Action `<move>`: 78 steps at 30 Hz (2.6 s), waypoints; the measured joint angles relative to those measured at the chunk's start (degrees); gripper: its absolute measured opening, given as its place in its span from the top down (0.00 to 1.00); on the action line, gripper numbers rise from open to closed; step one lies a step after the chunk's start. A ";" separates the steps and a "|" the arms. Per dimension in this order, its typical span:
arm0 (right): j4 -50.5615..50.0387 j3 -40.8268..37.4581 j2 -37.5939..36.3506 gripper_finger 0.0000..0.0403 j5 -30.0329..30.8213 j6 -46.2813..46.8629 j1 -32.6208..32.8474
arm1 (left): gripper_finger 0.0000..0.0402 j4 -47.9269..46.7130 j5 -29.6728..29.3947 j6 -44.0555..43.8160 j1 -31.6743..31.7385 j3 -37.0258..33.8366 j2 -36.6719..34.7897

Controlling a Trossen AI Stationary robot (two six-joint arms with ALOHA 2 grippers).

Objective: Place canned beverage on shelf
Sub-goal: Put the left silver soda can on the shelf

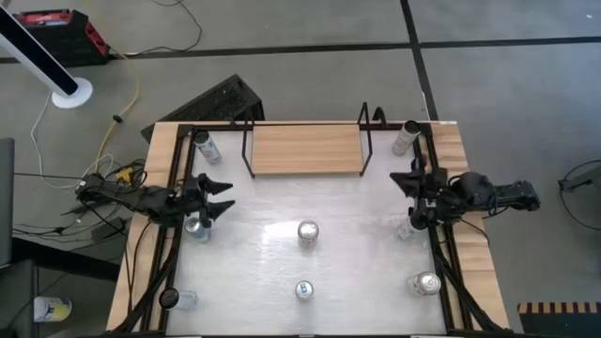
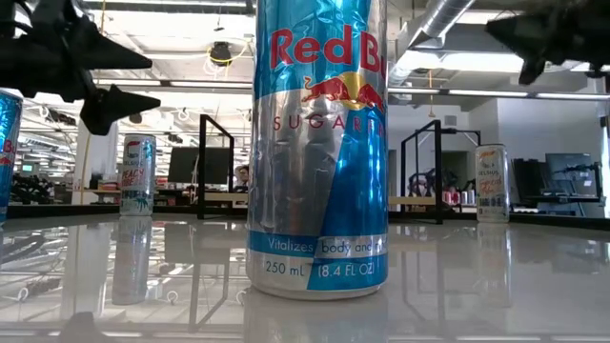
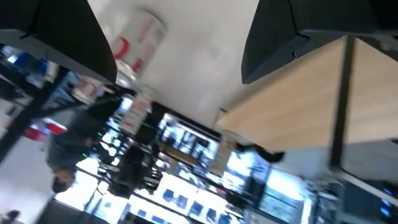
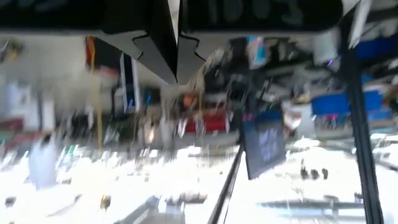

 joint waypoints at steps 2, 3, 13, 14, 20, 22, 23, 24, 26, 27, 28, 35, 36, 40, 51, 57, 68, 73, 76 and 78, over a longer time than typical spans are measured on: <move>1.31 0.73 0.00 0.92 0.03 -2.10 -0.77 | 0.18 1.86 -2.42 2.02 0.00 0.00 0.00; 0.95 1.47 0.00 0.92 0.05 -2.61 -1.24 | 0.18 2.98 -3.61 2.89 0.00 0.00 0.00; -6.45 9.86 6.59 0.83 4.66 -5.83 -5.27 | 0.18 14.36 -3.29 16.65 2.37 0.00 0.00; -6.72 10.51 8.05 0.81 4.65 -5.93 -5.61 | 0.18 15.25 -2.28 17.87 3.02 0.00 0.00; -7.07 15.81 17.27 0.65 4.64 -5.96 -7.95 | 0.18 19.42 -1.86 28.32 8.34 1.07 0.01; -7.26 17.71 20.05 0.60 4.64 -5.92 -8.59 | 0.18 17.76 -1.35 30.48 10.34 2.44 0.21; -7.26 18.68 21.50 0.57 4.64 -5.94 -8.72 | 0.18 17.07 -1.33 31.47 11.50 3.33 0.83; -7.33 19.57 22.73 0.55 4.62 -5.94 -8.99 | 0.18 16.32 -1.52 32.11 12.70 4.29 1.60; -7.75 21.49 25.13 0.51 4.59 -5.92 -9.42 | 0.18 13.61 -1.29 31.21 15.08 6.54 3.80; -8.32 22.49 26.08 0.49 4.59 -5.90 -9.55 | 0.18 12.48 -0.39 30.19 16.27 7.71 5.56; -9.27 23.51 27.01 0.48 4.57 -5.62 -9.53 | 0.18 11.81 1.07 28.96 17.46 8.81 7.79; -25.12 32.82 31.96 0.44 0.82 6.45 -5.90 | 0.18 12.12 20.94 21.39 22.52 15.44 28.46; -27.55 34.27 32.63 0.44 -0.78 8.51 -4.92 | 0.18 12.68 23.20 20.66 22.51 16.75 31.52; -33.59 38.83 35.12 0.44 -5.88 17.49 -0.31 | 0.18 13.07 29.08 16.74 21.21 23.38 41.13; -31.83 39.63 46.80 0.44 -6.60 22.61 17.66 | 0.18 12.92 36.25 14.58 9.44 36.46 61.21; -25.29 39.67 55.44 0.45 -6.42 17.90 21.51 | 0.18 18.71 34.33 19.20 4.94 37.74 71.70; -30.94 47.60 61.48 0.45 -5.96 17.61 19.67 | 0.18 32.07 31.66 24.70 5.81 37.75 84.58; -32.84 48.02 61.55 0.45 -5.96 16.77 19.63 | 0.18 37.49 29.96 24.67 7.59 37.76 88.41; -33.07 48.02 61.53 0.45 -5.96 16.72 19.63 | 0.18 38.10 30.04 23.78 8.53 38.79 90.94; -33.67 48.02 61.53 0.45 -5.96 16.72 19.63 | 0.18 38.13 30.22 22.80 9.04 40.05 92.89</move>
